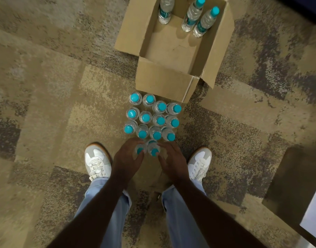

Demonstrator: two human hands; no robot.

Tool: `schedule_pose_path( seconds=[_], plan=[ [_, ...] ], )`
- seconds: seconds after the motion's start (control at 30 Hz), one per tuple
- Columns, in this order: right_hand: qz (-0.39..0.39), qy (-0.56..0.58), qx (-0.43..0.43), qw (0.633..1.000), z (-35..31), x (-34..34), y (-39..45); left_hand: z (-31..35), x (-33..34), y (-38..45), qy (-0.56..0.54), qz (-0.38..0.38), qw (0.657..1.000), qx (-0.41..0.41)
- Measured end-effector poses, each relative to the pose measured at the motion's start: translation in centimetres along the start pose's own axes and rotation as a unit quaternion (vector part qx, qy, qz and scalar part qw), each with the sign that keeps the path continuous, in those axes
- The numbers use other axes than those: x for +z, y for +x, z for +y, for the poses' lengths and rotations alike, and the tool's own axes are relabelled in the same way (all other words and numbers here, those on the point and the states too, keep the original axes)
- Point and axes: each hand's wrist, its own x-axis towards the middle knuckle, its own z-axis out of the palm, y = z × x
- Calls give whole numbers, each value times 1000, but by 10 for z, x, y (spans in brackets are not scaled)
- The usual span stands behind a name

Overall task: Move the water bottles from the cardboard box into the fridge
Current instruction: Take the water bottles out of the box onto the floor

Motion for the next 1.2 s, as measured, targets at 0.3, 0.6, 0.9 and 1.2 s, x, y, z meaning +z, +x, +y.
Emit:
schedule_pose_path(
  seconds=[0.3,0.6,0.9,1.2],
  plan=[
    [140,41,-59,988,-41,-69,73,79,-38,74,-79,61,990,100],
    [250,-54,-138,957,-40,-135,205,139,-36,215,-32,78,980,178],
    [272,-182,-123,937,-31,-177,299,160,-16,306,27,55,983,173],
    [263,-290,-43,919,-1,-207,377,177,22,396,43,49,986,153]
  ],
)
